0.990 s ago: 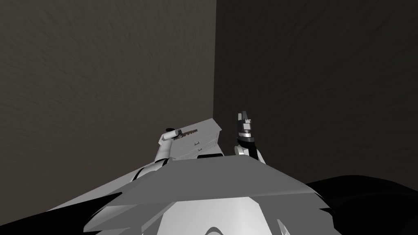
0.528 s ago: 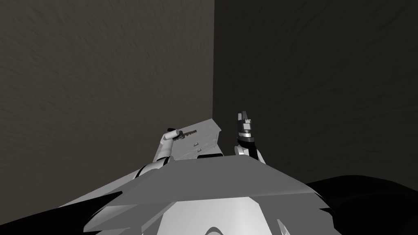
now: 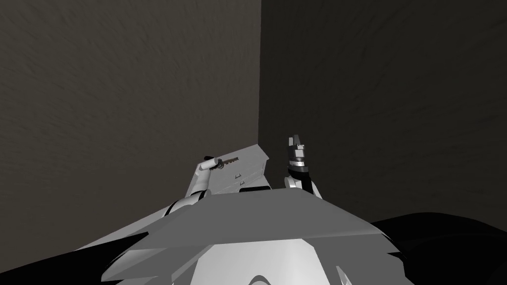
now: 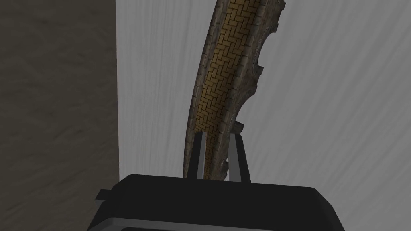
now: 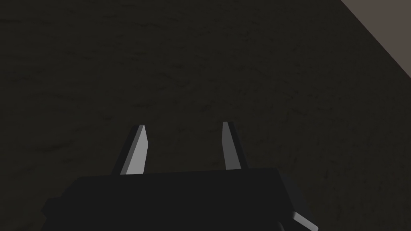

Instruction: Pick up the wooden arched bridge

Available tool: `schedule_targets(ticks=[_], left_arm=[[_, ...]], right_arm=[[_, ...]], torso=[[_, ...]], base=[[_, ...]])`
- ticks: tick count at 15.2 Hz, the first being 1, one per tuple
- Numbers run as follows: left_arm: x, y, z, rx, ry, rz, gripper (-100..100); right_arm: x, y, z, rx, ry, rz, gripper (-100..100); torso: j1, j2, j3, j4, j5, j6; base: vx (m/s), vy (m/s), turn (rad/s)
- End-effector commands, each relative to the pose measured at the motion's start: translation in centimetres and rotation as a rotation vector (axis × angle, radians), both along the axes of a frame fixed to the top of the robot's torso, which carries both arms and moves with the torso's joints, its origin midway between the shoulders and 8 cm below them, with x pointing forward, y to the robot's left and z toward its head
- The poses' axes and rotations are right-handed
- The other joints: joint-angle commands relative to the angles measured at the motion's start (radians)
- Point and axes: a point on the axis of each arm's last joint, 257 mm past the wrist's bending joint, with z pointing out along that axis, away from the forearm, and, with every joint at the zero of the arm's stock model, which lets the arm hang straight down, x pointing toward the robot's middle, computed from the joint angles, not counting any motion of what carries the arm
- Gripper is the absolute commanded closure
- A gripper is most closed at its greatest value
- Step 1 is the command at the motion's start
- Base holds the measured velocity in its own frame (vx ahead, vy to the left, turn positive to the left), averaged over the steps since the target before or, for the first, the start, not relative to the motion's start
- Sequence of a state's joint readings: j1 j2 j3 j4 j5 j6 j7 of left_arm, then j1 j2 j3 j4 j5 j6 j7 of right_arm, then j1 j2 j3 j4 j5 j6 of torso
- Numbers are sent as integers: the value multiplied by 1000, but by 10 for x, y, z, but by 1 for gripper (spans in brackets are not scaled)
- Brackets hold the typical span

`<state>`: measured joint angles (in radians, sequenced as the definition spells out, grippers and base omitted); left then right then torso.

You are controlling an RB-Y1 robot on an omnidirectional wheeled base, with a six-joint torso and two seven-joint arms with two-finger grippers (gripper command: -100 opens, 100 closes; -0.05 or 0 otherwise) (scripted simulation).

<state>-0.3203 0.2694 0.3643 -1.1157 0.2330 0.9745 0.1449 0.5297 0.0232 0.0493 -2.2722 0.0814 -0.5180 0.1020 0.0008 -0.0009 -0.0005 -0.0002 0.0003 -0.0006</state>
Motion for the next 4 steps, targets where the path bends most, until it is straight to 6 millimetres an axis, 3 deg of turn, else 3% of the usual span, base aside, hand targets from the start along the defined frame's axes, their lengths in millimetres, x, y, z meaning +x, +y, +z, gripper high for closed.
schedule_targets(ticks=[1, 4], left_arm=[[2, 3, 9, 1, 0, 2, 100], [3, 4, 12, 2, -3, 2, 100]], right_arm=[[0, 0, 0, 0, 0, 0, 0], [0, 0, 0, 0, 0, 0, 0]], torso=[[0, 0, 0, 0, 0, 0], [-2, 5, 3, 1, -1, -1]], base=[[-30, -18, -5], [-57, -25, -2]])
